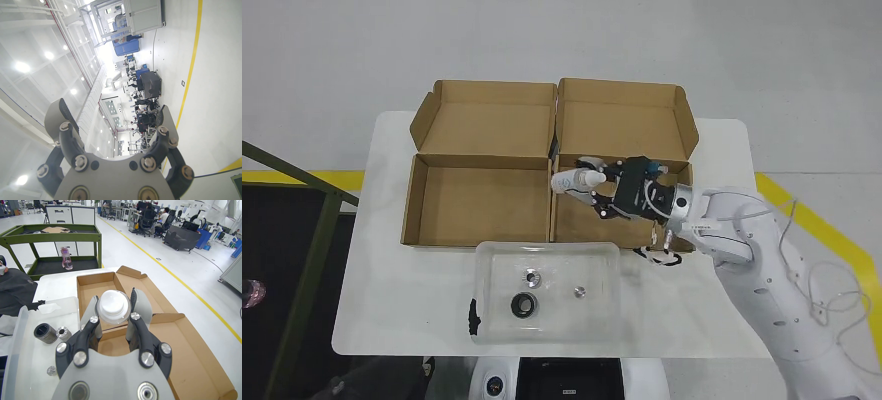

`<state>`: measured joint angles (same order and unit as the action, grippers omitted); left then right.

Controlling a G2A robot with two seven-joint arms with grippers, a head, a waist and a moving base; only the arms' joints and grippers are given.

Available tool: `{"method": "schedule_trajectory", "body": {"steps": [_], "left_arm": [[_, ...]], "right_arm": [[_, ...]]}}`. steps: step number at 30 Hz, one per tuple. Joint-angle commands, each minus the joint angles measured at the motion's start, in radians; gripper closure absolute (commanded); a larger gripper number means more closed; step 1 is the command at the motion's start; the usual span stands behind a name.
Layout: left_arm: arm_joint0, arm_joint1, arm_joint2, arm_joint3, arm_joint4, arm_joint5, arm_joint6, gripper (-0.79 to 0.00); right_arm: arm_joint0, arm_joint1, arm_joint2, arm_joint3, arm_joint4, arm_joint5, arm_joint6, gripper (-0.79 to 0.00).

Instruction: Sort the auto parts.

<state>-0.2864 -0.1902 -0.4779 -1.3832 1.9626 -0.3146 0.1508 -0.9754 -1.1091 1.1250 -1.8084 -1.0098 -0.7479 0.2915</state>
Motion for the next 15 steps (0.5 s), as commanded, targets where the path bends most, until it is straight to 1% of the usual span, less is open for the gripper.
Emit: {"method": "schedule_trajectory", "body": {"steps": [1,15], "left_arm": [[0.0,0.0,0.0,0.0,0.0,0.0,0.0,-0.785],[0.0,0.0,0.0,0.0,0.0,0.0,0.0,-0.785]], "right_arm": [[0.013,-0.001,-0.007,0.026,0.001,0.003,0.024,0.0],[0.126,-0.024,-0.093,0.284,0.047,0.024,0.096,0.0]]}}
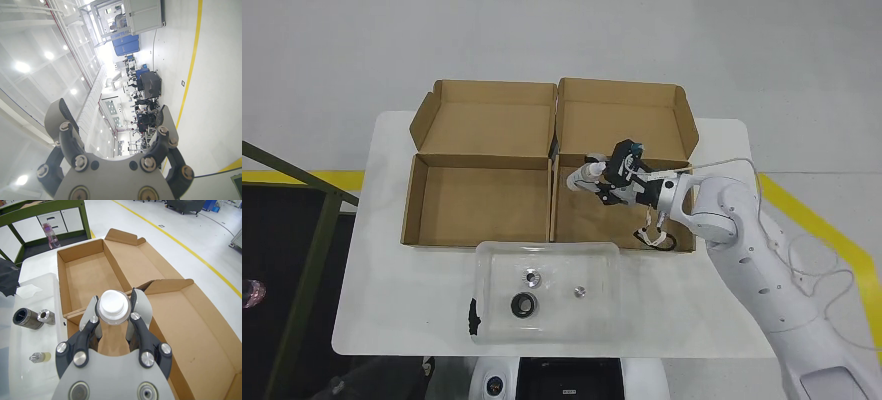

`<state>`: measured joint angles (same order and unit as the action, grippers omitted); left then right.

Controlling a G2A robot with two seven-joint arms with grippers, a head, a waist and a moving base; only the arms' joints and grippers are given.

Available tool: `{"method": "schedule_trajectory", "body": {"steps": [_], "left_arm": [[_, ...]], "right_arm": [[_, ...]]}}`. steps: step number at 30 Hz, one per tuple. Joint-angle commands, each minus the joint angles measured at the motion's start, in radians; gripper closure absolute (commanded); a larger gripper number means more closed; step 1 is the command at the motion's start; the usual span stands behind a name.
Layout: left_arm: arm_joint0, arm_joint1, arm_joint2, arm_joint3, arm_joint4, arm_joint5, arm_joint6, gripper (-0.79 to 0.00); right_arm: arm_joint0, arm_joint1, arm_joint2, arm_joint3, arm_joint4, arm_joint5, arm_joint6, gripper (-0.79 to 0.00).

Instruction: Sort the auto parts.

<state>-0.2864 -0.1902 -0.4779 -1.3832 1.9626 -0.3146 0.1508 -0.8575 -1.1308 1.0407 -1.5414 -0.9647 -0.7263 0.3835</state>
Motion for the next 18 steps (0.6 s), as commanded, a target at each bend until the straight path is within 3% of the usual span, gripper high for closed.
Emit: {"method": "schedule_trajectory", "body": {"steps": [1,9,14,18], "left_arm": [[0.0,0.0,0.0,0.0,0.0,0.0,0.0,-0.785],[0.0,0.0,0.0,0.0,0.0,0.0,0.0,-0.785],[0.0,0.0,0.0,0.0,0.0,0.0,0.0,-0.785],[0.0,0.0,0.0,0.0,0.0,0.0,0.0,-0.785]], "right_arm": [[0.017,-0.005,-0.016,0.037,0.002,0.006,0.009,0.0],[0.089,-0.029,-0.087,0.17,-0.01,0.034,0.025,0.0],[0.112,-0.045,-0.13,0.221,-0.019,0.052,0.025,-0.16],[0.129,-0.055,-0.155,0.252,-0.033,0.062,0.017,-0.157]]}}
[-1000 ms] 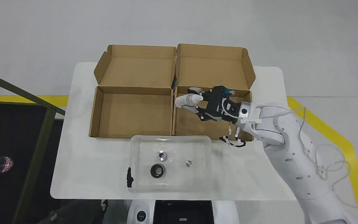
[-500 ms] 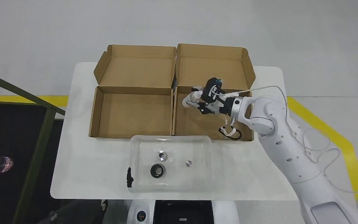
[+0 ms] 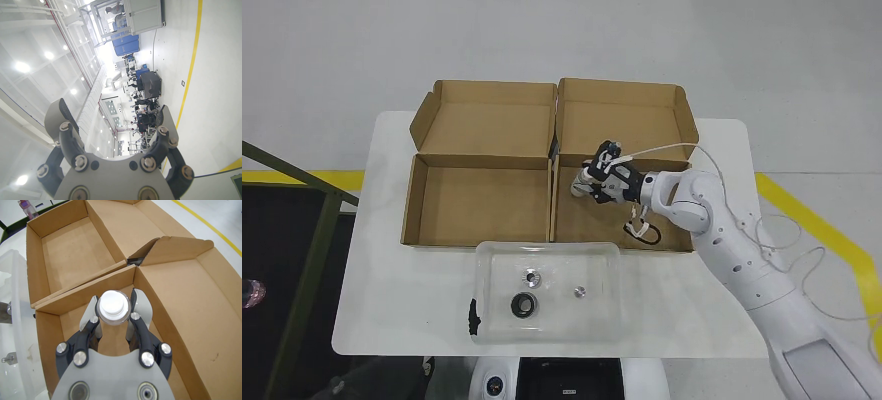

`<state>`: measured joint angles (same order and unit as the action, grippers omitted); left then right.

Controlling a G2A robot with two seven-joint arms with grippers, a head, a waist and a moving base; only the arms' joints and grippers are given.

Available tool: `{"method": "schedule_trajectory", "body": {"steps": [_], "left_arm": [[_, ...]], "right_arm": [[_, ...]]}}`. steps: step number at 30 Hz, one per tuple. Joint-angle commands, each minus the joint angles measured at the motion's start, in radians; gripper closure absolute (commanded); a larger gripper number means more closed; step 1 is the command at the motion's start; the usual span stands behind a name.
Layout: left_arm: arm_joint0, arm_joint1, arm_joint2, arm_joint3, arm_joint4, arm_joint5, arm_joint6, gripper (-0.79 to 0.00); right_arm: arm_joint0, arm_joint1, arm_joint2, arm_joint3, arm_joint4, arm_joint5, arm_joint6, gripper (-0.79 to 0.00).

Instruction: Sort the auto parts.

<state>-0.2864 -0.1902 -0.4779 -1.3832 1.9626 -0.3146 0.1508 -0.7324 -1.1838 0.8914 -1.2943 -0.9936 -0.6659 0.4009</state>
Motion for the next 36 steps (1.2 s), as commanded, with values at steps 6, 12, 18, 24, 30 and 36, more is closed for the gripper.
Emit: {"method": "schedule_trajectory", "body": {"steps": [6,12,18,24,30,36], "left_arm": [[0.0,0.0,0.0,0.0,0.0,0.0,0.0,-0.785],[0.0,0.0,0.0,0.0,0.0,0.0,0.0,-0.785],[0.0,0.0,0.0,0.0,0.0,0.0,0.0,-0.785],[0.0,0.0,0.0,0.0,0.0,0.0,0.0,-0.785],[0.0,0.0,0.0,0.0,0.0,0.0,0.0,-0.785],[0.0,0.0,0.0,0.0,0.0,0.0,0.0,-0.785]], "right_arm": [[0.022,-0.015,-0.029,0.039,-0.014,0.007,-0.007,-0.163],[0.039,-0.024,-0.042,0.065,-0.015,0.004,-0.011,-0.44],[0.04,-0.026,-0.035,0.054,-0.017,-0.005,-0.01,-0.705],[0.012,-0.008,0.019,-0.042,-0.038,-0.02,-0.007,-0.736],[-0.064,0.02,0.094,-0.2,-0.045,-0.043,0.026,-0.785],[-0.161,0.046,0.165,-0.362,-0.045,-0.055,0.07,-0.785]]}}
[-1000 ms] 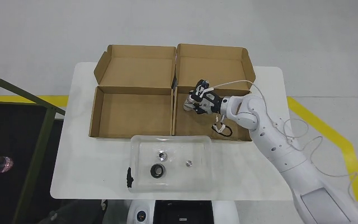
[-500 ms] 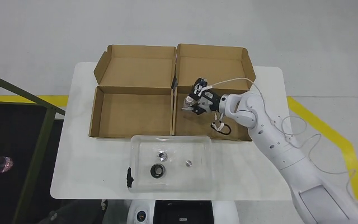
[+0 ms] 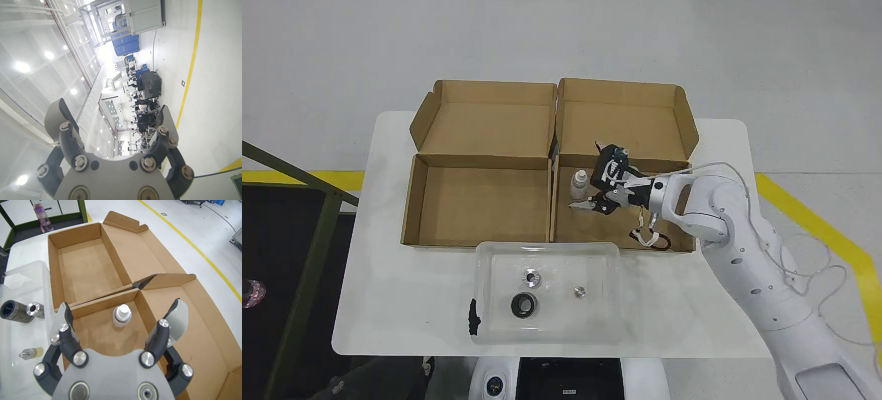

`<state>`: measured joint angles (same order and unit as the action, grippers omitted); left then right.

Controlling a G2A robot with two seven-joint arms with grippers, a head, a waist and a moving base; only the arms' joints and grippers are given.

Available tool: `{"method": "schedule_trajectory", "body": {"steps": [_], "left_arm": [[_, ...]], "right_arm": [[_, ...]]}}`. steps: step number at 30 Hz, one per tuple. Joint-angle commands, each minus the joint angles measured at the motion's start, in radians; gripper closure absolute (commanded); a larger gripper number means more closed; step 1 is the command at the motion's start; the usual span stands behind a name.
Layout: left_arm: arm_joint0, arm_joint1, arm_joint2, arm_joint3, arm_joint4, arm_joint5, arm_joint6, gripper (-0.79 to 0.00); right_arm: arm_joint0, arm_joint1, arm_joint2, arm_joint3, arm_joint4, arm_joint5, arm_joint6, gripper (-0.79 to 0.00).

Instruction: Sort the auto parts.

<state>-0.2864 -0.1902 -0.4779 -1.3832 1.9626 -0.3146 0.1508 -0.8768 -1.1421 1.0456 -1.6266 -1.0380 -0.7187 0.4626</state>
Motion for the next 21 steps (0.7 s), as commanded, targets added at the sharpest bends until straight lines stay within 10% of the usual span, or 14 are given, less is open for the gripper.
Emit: {"method": "schedule_trajectory", "body": {"steps": [1,21], "left_arm": [[0.0,0.0,0.0,0.0,0.0,0.0,0.0,-0.785],[0.0,0.0,0.0,0.0,0.0,0.0,0.0,-0.785]], "right_arm": [[-0.031,0.008,0.022,-0.053,-0.001,-0.006,0.015,-0.785],[-0.306,0.06,0.096,-0.38,-0.029,-0.086,0.149,-0.785]]}}
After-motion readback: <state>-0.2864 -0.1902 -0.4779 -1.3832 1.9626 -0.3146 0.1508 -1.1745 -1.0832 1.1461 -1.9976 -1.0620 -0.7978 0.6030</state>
